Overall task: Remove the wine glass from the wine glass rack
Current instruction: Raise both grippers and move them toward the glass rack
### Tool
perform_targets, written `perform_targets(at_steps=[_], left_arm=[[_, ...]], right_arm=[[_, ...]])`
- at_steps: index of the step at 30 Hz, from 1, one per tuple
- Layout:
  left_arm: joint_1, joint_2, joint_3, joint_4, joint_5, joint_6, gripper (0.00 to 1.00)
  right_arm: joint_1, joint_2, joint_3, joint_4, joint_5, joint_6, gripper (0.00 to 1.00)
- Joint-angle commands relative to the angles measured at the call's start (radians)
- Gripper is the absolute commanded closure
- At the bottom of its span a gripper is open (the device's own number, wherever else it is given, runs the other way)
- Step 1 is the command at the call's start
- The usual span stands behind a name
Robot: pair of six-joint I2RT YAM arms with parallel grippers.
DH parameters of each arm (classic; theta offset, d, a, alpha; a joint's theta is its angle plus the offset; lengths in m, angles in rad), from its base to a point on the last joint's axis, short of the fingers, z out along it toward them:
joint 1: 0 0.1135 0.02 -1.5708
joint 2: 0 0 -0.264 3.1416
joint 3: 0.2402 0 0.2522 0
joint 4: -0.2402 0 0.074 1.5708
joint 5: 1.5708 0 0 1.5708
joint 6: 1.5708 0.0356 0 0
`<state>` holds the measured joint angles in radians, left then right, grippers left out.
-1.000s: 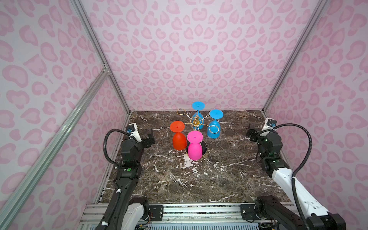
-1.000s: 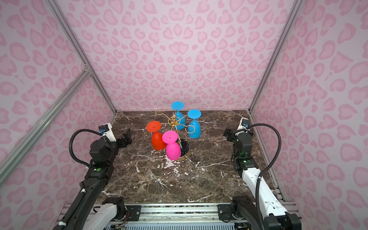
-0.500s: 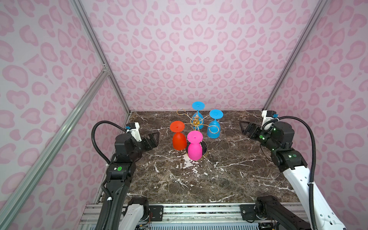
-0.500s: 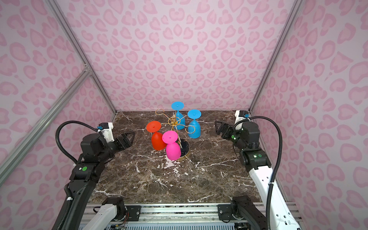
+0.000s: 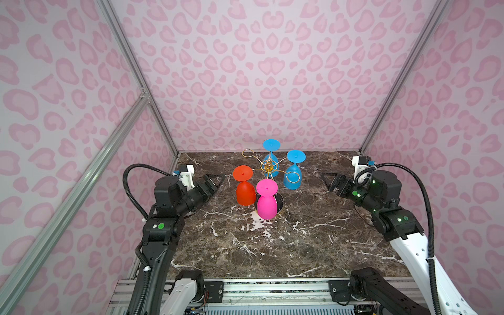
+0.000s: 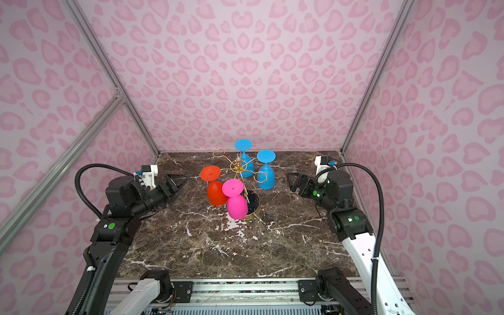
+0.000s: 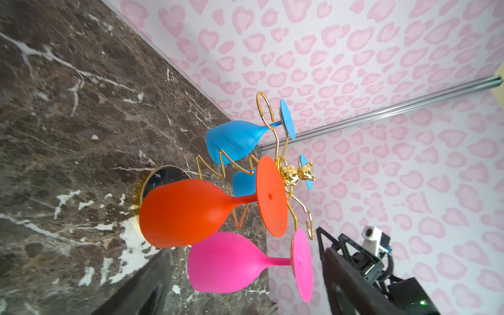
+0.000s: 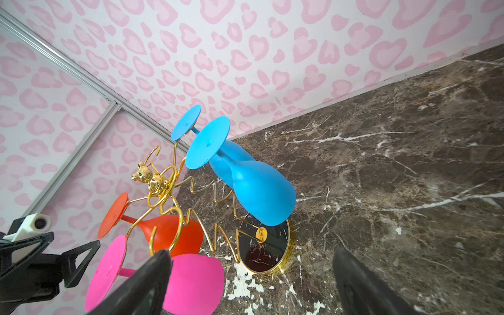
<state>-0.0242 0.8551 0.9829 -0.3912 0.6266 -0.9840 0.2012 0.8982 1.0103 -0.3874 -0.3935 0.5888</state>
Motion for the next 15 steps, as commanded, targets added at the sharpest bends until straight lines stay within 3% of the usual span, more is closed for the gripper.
perform_targets(at_steps=[1,6,15], left_arm=[[-0.013,0.011,-0.001,0.063,0.037,-0.178,0.12],[-0.049,0.023,0.018,0.120,0.012,-0.277,0.13],[-0.110,0.122,0.021,0.188,-0.013,-0.323,0.16]], right_arm=[[0.003,0.002,-0.012,0.012,-0.011,0.022,0.06],[0.013,0.008,-0.027,0.015,-0.008,0.032,0.06],[0.023,-0.001,-0.033,0.015,-0.004,0.039,0.06]])
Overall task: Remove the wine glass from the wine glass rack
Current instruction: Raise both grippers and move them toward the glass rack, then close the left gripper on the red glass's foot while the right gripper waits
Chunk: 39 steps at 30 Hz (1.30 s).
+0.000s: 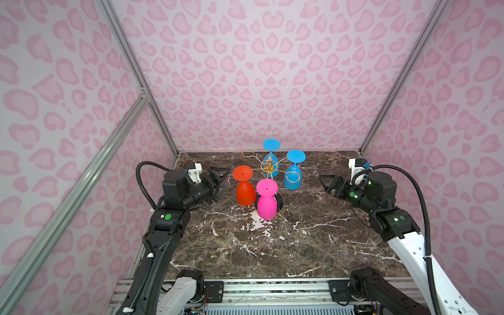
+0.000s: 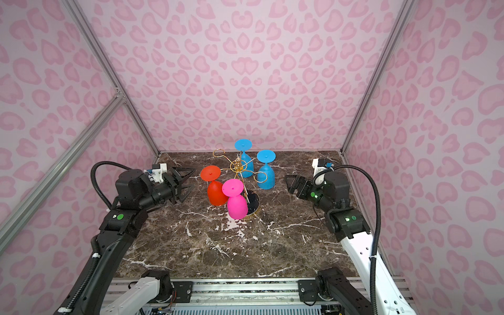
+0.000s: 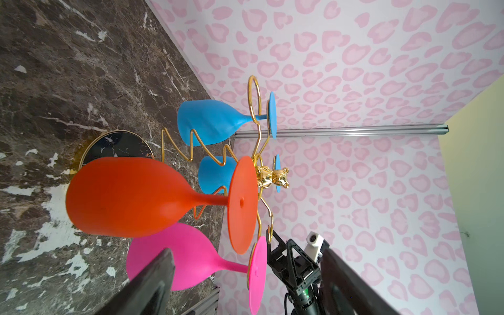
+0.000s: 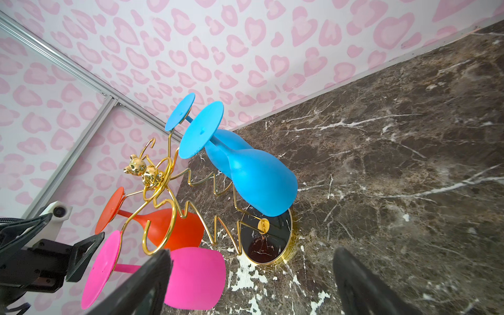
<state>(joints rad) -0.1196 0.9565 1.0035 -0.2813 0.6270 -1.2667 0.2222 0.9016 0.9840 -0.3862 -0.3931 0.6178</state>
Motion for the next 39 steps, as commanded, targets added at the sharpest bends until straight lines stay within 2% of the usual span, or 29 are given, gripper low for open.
perform_targets(at_steps=[1,5,14,27,32,33,39], left_arm=[[-0.023,0.029,0.000,0.092,-0.015,-0.045,0.17],[-0.050,0.066,0.012,0.126,-0.033,-0.052,0.23],[-0.093,0.096,0.004,0.155,-0.049,-0.066,0.47],[-0.105,0.075,-0.039,0.172,-0.064,-0.093,0.62],[-0.107,0.067,-0.052,0.175,-0.069,-0.098,0.63],[-0.107,0.067,-0.053,0.178,-0.067,-0.099,0.67],[-0.108,0.060,-0.058,0.183,-0.067,-0.105,0.75]], right_arm=[[0.003,-0.006,-0.008,0.012,-0.003,0.008,0.06],[0.002,-0.012,-0.016,-0.002,0.003,0.005,0.06],[0.003,-0.029,-0.039,-0.004,0.014,0.012,0.06],[0.003,-0.039,-0.057,-0.004,0.019,0.021,0.06],[0.003,-0.041,-0.060,-0.005,0.020,0.026,0.06],[0.003,-0.041,-0.059,-0.005,0.020,0.026,0.06],[0.003,-0.050,-0.063,-0.007,0.026,0.028,0.06]])
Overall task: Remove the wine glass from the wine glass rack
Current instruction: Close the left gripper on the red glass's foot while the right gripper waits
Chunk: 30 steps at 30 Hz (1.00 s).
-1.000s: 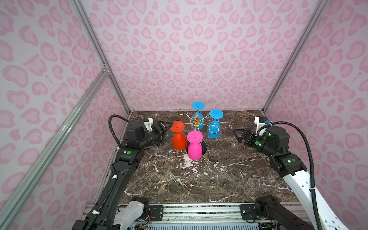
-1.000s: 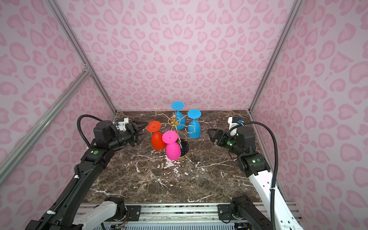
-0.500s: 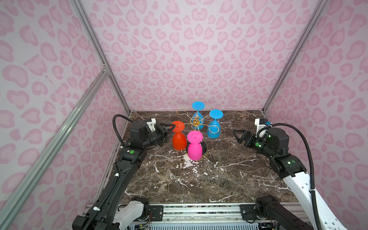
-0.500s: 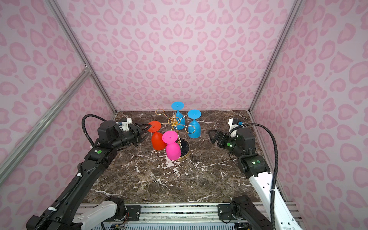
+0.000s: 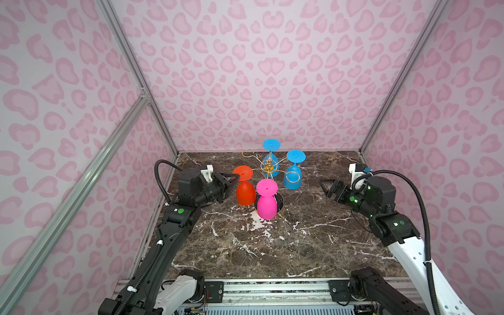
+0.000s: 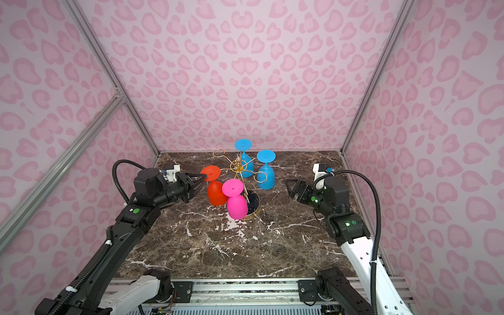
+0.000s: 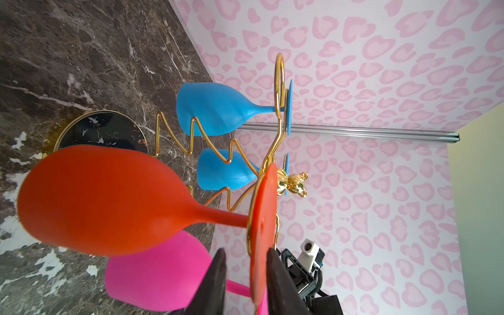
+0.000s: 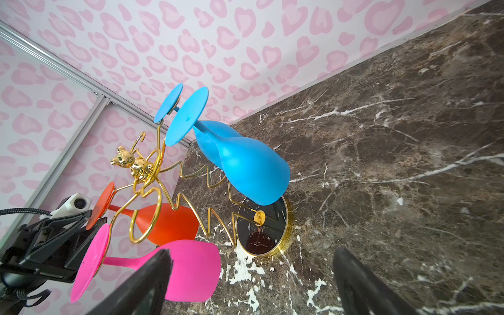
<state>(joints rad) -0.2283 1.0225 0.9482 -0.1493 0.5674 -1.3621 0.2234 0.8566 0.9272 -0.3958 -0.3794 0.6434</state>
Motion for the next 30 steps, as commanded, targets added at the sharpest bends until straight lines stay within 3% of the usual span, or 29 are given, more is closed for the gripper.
perform_targets(at_steps=[1,30], left_arm=[[0.001,-0.006,-0.003,0.053,-0.007,-0.009,0.76],[-0.005,-0.006,-0.020,0.076,-0.003,-0.028,0.95]], right_arm=[[0.002,-0.007,-0.008,0.002,0.013,0.002,0.06],[0.002,-0.021,-0.023,-0.002,0.027,0.013,0.06]])
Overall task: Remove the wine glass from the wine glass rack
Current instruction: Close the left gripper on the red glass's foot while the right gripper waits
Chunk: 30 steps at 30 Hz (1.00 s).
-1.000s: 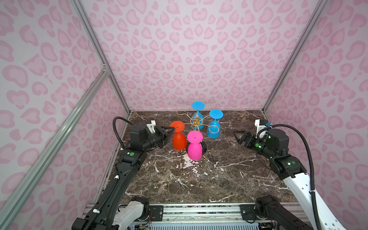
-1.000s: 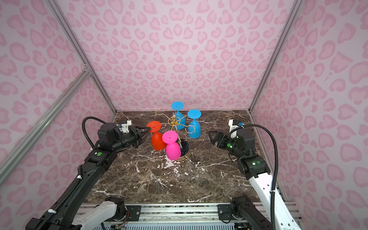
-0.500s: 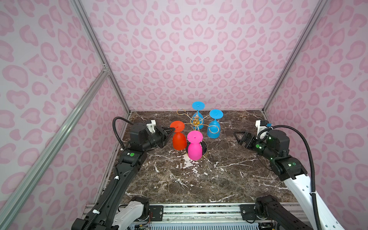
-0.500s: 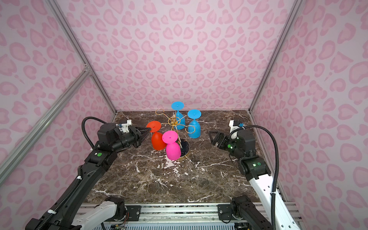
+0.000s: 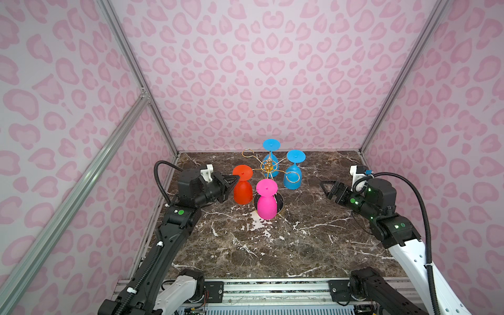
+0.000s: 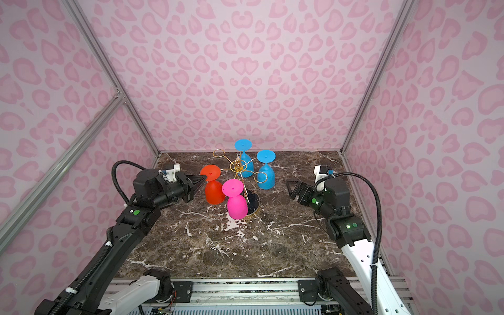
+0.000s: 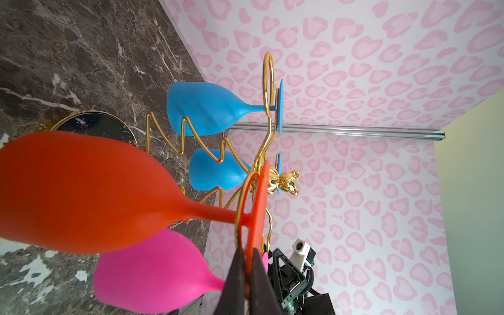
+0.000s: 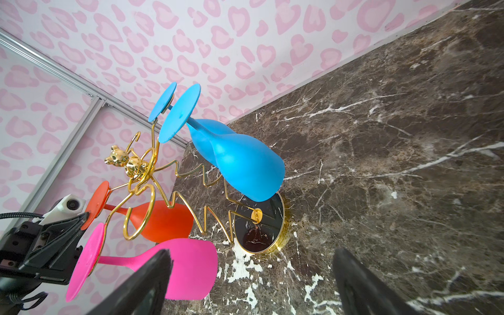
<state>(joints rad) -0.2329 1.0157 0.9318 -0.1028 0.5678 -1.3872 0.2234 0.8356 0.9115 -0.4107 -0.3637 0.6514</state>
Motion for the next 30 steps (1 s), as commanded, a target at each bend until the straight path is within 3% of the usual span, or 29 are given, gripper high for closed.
perform_targets(at_steps=[1,30], left_arm=[[0.000,0.001,-0.004,0.030,-0.003,-0.004,0.96],[-0.021,0.001,0.018,0.072,-0.002,-0.062,0.96]], right_arm=[[0.002,0.000,-0.008,0.013,0.009,0.004,0.06],[0.002,-0.006,-0.008,0.010,0.019,0.017,0.06]])
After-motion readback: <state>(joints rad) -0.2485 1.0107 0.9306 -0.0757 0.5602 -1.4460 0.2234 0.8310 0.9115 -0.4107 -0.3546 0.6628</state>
